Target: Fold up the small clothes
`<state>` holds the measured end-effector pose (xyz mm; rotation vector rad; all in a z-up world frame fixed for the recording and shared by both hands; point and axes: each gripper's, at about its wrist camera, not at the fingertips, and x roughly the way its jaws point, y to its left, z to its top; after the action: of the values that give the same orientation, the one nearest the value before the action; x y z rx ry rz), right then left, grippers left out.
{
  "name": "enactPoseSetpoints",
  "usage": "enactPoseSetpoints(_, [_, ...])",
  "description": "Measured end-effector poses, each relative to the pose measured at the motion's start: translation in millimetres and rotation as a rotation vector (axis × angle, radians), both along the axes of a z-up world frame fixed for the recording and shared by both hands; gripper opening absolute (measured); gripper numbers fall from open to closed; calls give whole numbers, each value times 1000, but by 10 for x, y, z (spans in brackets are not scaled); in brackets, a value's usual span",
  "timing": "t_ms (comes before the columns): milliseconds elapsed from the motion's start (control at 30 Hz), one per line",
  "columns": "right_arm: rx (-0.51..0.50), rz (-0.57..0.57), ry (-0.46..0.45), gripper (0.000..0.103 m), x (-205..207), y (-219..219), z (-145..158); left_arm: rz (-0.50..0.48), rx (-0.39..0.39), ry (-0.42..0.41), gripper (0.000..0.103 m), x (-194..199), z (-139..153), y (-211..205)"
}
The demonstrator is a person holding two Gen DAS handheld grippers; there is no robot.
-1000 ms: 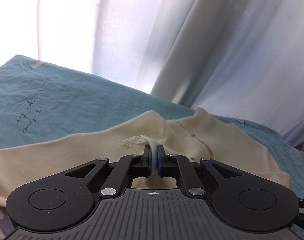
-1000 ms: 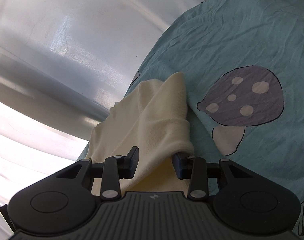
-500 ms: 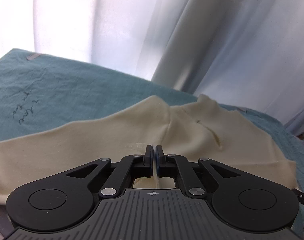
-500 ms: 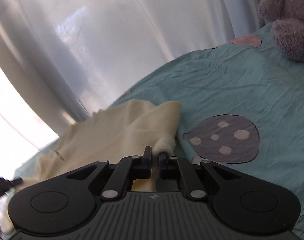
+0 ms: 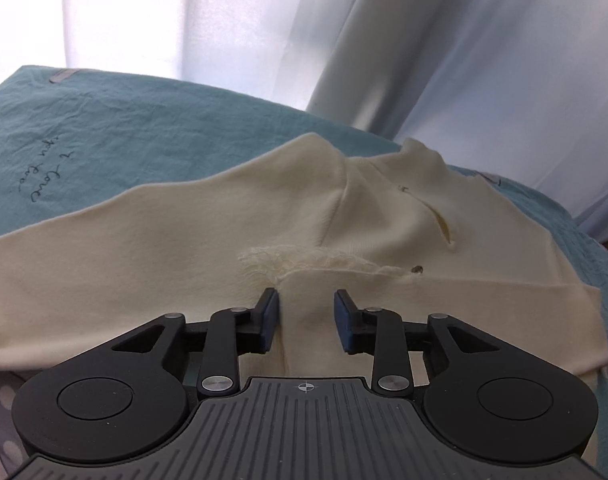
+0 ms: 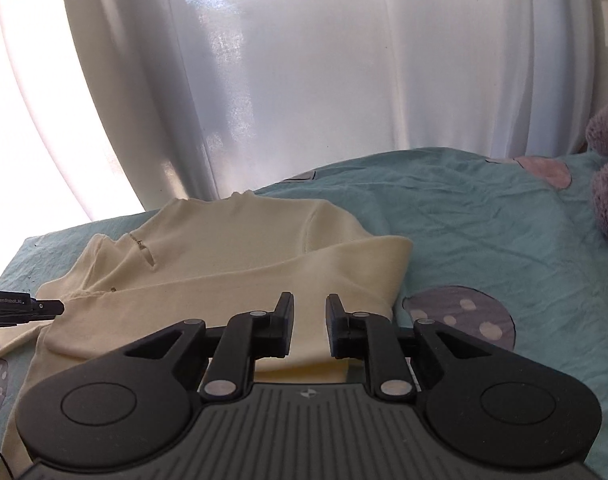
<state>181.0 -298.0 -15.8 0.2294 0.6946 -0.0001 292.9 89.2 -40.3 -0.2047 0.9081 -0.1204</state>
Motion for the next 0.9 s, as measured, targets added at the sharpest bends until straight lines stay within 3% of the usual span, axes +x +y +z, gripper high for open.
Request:
enactPoseSetpoints(33, [-17, 8, 9, 16, 79, 33, -32, 5, 16, -12, 24, 8, -7, -25])
enactPoseSetpoints(67, [-32, 20, 22, 16, 152, 64, -84, 7, 26, -10, 11, 31, -10, -42])
enactPoseSetpoints(200, [-110, 53, 102, 14, 404, 204, -363, 19, 66, -17, 9, 91, 21, -104])
enactPoseSetpoints(300, [-213, 58, 55, 11, 420, 321, -471, 24, 80, -31, 9, 117, 24, -109])
enactPoseSetpoints(400, [-291, 55, 11, 13, 431, 419, -543, 61, 22, -30, 15, 77, -11, 0])
enactPoseSetpoints(500, [-349, 71, -5, 15, 412, 497, -580, 101, -16, -46, 41, -73, 56, 167])
enactPoseSetpoints(533, [-361, 88, 0, 15, 402, 504, -561, 136, -38, -61, 51, -156, 101, 278])
enactPoseSetpoints(600, [-344, 102, 20, 21, 371, 491, -510, 228, -92, -85, 53, -326, 170, 574])
enactPoseSetpoints(667, [-281, 110, 31, 38, 292, 456, -438, 367, -140, -93, 59, -493, 193, 960])
enactPoseSetpoints(800, [-211, 108, 16, 40, 59, 458, -331, 695, -148, -54, 56, -764, 145, 1878])
enactPoseSetpoints(900, [-141, 116, 15, 40, -59, 462, -270, 886, -196, -68, 55, -976, 112, 2497])
